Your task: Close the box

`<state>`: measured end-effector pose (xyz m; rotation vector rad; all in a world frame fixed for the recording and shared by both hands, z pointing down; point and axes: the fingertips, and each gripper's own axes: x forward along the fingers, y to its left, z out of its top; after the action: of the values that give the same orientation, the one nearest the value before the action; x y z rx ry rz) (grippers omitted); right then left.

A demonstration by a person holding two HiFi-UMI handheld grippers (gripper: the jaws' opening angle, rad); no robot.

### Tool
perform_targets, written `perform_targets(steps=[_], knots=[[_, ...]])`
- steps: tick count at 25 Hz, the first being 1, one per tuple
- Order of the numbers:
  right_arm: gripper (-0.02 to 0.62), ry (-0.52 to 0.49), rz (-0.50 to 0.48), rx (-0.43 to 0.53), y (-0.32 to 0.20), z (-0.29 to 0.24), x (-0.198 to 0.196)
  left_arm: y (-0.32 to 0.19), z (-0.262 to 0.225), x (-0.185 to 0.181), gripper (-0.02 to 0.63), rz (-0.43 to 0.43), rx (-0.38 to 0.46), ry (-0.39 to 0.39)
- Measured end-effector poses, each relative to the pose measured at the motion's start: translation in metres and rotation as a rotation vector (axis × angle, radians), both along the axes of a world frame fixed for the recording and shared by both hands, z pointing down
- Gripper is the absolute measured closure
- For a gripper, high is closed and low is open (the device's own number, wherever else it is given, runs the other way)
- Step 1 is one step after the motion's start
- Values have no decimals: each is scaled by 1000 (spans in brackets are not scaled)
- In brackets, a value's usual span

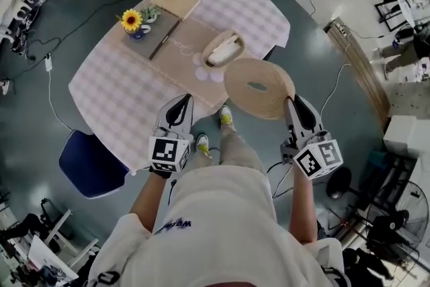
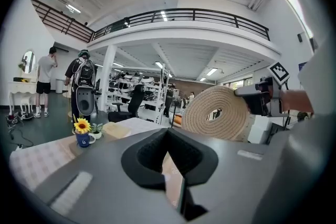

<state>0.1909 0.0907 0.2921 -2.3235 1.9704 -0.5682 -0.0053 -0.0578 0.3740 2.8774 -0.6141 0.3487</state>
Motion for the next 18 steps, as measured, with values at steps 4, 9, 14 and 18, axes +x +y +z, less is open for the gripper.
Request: perform_targets(steps=[4,9,14,18], knots=[[520,-25,-48,-30,-19,13,15,-9,20,10,604,-18,-26,-38],[520,-48,-112,-67,-42,34,26,-23,41,20,603,-56,-45,-59],[520,-70,-169,-89,-66,49,31,-30,56,31,603,-65,-47,-86],[520,-92,-244,-93,-92,57,38,-41,65,37,603,-103,-38,-102]])
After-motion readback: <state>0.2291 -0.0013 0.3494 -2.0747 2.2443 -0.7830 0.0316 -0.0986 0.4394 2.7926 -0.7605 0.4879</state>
